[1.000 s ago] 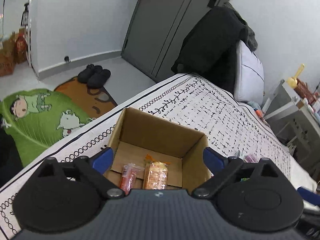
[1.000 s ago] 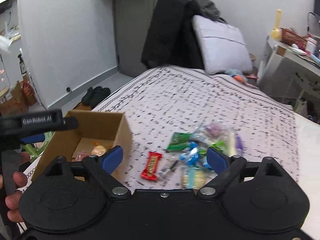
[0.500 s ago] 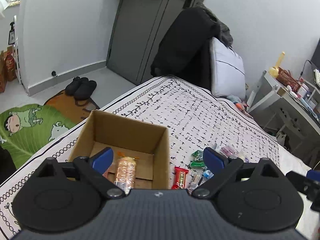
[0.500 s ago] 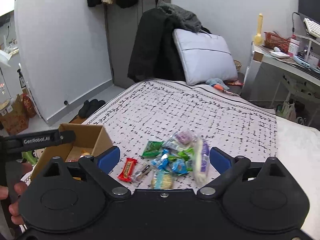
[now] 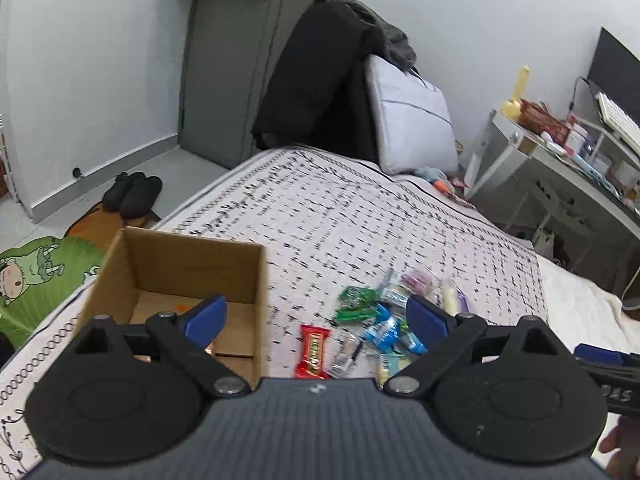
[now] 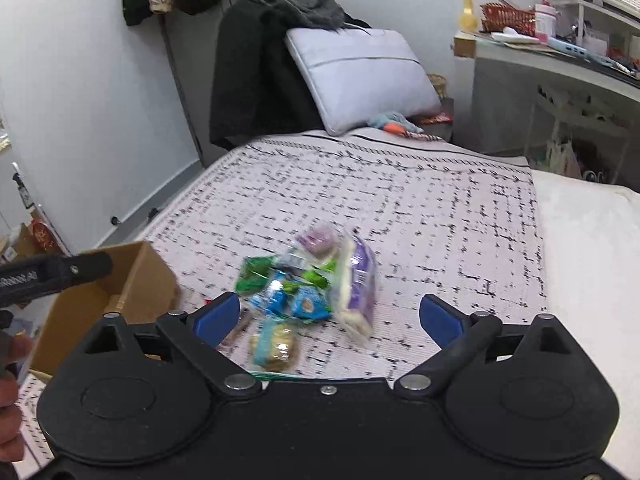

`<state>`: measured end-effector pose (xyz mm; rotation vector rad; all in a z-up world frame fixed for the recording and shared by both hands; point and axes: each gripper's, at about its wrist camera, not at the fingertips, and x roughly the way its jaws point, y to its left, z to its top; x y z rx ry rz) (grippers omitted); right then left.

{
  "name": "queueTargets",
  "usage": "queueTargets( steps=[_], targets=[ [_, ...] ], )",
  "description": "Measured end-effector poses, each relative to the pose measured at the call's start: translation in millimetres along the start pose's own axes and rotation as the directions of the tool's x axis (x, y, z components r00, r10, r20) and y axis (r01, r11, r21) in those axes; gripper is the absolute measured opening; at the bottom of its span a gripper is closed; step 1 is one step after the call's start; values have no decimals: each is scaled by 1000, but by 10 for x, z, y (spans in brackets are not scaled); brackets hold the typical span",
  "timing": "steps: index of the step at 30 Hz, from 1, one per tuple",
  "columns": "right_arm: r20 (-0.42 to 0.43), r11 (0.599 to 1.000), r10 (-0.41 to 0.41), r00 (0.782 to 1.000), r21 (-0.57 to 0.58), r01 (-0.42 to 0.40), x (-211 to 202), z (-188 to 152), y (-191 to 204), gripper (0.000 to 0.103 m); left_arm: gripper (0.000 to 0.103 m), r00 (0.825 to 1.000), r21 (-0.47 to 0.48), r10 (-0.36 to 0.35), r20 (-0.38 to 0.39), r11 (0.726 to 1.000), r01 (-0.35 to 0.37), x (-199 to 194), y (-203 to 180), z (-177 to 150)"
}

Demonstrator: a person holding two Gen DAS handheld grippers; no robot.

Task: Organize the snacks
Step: 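Move both tools back toward the snack pile, then grasp the purple-labelled roll with right gripper while left grasps the green-striped cracker packet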

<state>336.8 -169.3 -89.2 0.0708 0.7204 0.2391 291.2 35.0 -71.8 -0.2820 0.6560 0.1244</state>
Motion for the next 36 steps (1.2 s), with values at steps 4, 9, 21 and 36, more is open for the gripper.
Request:
queueTargets(
  steps=[4, 9, 21, 36],
  targets=[
    [-23, 1000, 2, 1000, 26, -1, 151, -56, -111, 96, 95, 999, 15, -28, -32, 999, 29, 132, -164, -41],
    [-62, 998, 4, 998, 70, 0, 369, -106, -258, 82, 92, 995, 24, -66, -69, 997, 68, 304, -366, -98],
    [-148, 994, 31, 989, 109, -15, 841, -191, -429, 62, 74, 973, 34, -99, -210, 994, 109, 842, -606, -320],
    [-193, 990, 93, 977, 123, -70, 1213, -244, -443, 30, 68, 944, 0, -112, -310, 993, 117, 1276, -654, -517]
  ],
)
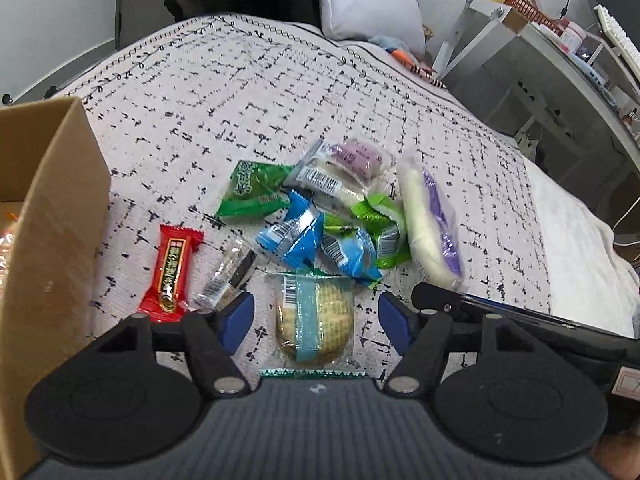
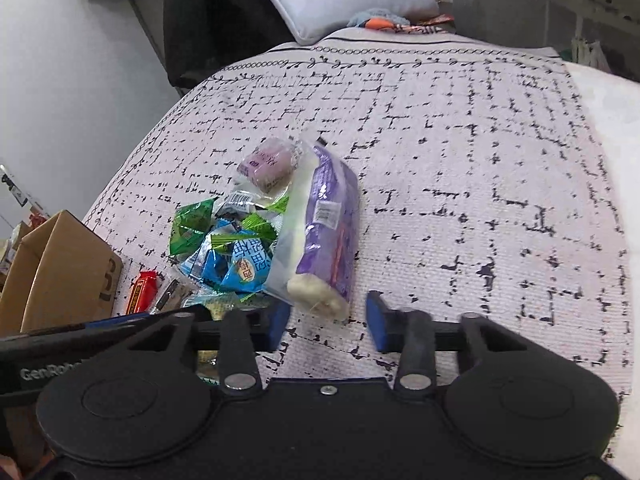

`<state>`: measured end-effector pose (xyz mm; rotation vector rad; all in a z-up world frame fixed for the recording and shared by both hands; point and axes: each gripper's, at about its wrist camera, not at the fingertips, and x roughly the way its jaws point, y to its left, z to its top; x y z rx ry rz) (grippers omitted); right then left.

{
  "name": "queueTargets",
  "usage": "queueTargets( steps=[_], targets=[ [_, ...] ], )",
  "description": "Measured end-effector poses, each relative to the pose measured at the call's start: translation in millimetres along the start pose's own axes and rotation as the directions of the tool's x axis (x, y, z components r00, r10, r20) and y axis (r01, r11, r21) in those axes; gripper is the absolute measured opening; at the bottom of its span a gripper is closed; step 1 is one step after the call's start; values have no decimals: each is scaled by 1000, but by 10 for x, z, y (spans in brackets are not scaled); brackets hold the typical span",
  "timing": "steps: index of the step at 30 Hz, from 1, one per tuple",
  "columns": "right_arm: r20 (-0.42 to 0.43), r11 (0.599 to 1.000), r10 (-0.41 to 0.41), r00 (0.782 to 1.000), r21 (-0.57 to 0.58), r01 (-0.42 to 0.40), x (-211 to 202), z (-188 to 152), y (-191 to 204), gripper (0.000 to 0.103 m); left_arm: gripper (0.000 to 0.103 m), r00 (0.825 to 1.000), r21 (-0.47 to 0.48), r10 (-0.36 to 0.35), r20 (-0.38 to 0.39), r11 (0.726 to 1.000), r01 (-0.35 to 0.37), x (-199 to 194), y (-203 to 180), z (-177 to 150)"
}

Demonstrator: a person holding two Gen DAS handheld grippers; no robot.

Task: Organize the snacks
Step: 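Grasp the purple-labelled roll with right gripper while left grasps the green-striped cracker packet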

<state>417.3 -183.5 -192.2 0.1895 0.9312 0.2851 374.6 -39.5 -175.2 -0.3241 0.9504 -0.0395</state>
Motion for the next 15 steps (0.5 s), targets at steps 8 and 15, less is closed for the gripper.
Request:
queueTargets(
  steps=[8, 15],
  targets=[
    [6, 999, -21, 1000, -45, 21, 4, -14, 26, 21, 64, 998, 41, 55, -44, 998, -53, 244, -16, -140],
    [22, 997, -39, 999, -70, 41, -97, -48, 55, 18, 47, 998, 36, 56, -7, 998, -56, 70, -2, -147]
  ],
)
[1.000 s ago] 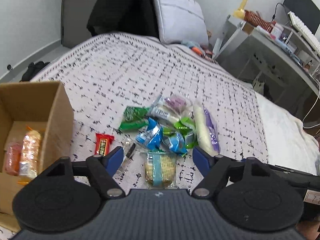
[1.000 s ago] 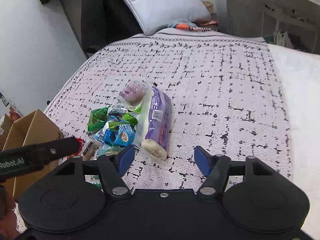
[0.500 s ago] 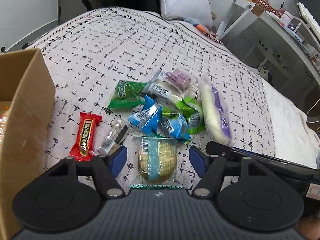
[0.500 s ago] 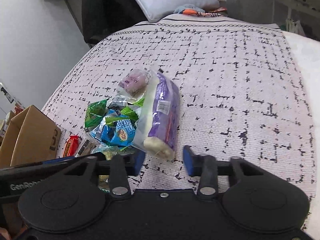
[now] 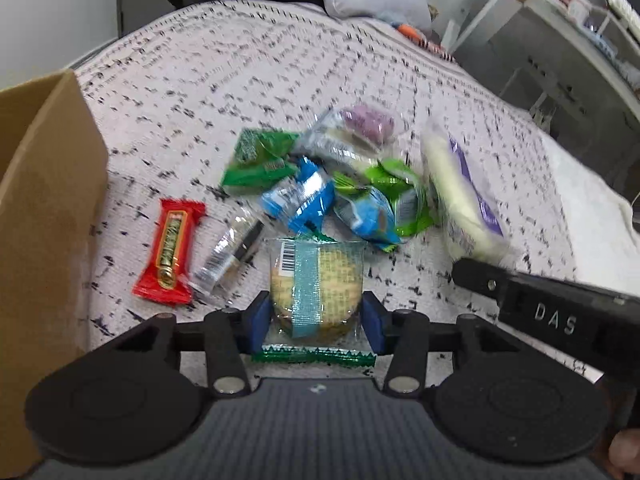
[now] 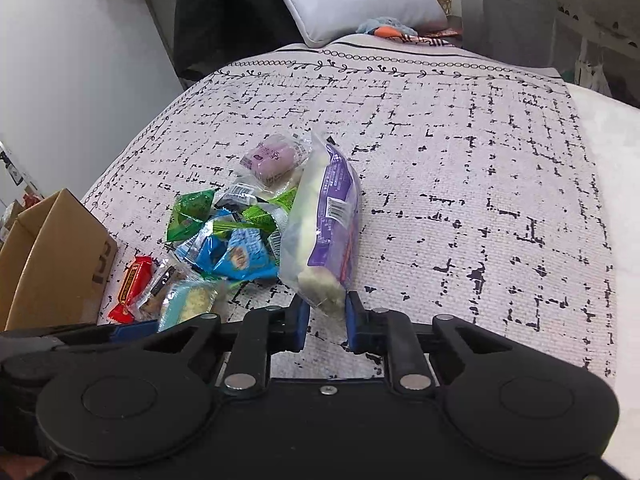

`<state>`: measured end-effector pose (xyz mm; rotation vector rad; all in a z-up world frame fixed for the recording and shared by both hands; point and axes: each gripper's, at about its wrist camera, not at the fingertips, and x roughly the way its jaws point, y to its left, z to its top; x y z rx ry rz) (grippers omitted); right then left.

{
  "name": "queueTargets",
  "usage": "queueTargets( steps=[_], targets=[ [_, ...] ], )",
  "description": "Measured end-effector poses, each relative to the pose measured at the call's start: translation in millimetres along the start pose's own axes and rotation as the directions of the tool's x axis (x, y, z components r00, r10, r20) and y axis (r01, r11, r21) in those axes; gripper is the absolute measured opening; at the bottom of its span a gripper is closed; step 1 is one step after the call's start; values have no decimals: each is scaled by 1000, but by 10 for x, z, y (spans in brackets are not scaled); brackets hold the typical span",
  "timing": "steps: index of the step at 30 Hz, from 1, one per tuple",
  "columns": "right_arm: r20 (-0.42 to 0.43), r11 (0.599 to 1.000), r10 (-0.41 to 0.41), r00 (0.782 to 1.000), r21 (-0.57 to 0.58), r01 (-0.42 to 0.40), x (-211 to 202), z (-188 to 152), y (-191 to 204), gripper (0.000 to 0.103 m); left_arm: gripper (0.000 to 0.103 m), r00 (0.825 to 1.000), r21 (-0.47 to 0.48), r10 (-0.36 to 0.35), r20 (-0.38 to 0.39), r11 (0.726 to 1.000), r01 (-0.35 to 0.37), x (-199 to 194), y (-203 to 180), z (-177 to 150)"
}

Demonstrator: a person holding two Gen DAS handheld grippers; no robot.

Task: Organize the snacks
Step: 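Grasp the purple-labelled roll with right gripper while left grasps the green-striped cracker packet, then carry both held snacks to the cardboard box and release them inside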

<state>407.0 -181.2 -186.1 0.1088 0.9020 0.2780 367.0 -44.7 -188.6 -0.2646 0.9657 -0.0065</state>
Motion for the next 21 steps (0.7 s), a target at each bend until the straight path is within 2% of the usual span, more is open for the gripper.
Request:
queueTargets(
  steps=[5, 13, 21],
  targets=[
    [38, 999, -28, 999, -23, 29, -152, -27, 78, 16, 47, 997, -29, -11, 73, 1000, 13, -286, 68, 84],
    [91, 997, -26, 996, -67, 32, -418, -81, 268, 14, 47, 987, -71, -24, 157, 997, 36, -690, 180, 127],
    [147, 992, -4, 989, -123, 22, -723, -102, 534, 14, 47, 966, -118, -37, 255, 991, 69, -1198, 479, 152]
  ],
)
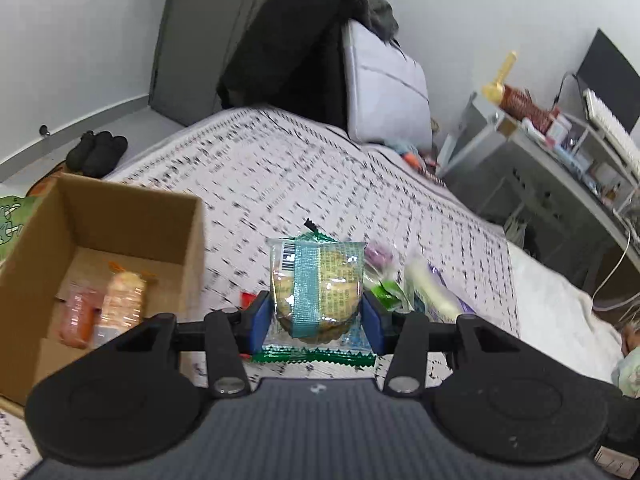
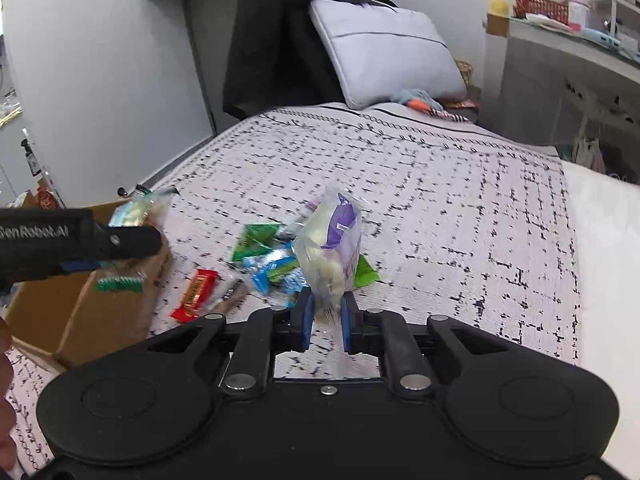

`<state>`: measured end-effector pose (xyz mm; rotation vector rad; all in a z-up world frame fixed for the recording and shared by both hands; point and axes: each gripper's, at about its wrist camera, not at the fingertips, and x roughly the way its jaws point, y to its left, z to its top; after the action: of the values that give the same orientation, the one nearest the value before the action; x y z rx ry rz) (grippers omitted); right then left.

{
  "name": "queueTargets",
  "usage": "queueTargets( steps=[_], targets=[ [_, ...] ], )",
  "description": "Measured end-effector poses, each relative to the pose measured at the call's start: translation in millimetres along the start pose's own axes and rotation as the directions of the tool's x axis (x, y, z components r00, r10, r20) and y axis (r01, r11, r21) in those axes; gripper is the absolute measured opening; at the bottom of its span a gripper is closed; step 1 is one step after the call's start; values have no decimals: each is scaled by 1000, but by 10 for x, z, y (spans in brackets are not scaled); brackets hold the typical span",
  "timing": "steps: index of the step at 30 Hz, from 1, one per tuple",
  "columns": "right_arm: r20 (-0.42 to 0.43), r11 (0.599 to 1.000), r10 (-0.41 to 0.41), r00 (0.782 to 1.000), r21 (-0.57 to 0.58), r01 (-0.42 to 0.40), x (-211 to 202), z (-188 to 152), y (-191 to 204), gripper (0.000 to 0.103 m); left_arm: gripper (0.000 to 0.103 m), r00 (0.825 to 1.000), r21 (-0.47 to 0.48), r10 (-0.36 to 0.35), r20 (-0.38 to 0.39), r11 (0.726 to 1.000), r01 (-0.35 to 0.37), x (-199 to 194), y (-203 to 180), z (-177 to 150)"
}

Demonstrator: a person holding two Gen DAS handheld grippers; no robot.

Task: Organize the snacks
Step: 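Carry both held snacks to the cardboard box and release them inside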

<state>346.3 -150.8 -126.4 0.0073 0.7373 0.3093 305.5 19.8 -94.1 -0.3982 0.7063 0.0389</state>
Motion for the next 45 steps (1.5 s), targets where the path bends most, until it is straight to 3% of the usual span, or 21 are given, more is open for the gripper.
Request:
queueTargets(
  steps=[13, 24, 38, 41, 45],
  targets=[
    [82, 995, 17, 996, -97, -9, -317, 124, 708, 14, 47, 999, -84, -20, 42, 996, 23, -375, 509, 97],
    [107, 990, 56, 993, -132, -42, -349, 302, 1399, 14, 47, 997, -160, -23, 75, 986, 35, -491, 865, 246],
    [89, 983, 79, 993, -173, -62, -120, 336, 2104, 14, 47, 998, -277, -3, 57, 961, 19, -449, 1510, 282],
    [49, 972, 101, 994, -217, -88, -32, 313, 2239, 17, 47, 999, -298, -7, 42, 954, 19, -403, 1646, 257],
    [62, 961, 27, 998, -276, -9, -27, 270, 2298, 39, 47, 999, -313, 1, 32, 950, 9, -348, 1739, 244]
  ],
)
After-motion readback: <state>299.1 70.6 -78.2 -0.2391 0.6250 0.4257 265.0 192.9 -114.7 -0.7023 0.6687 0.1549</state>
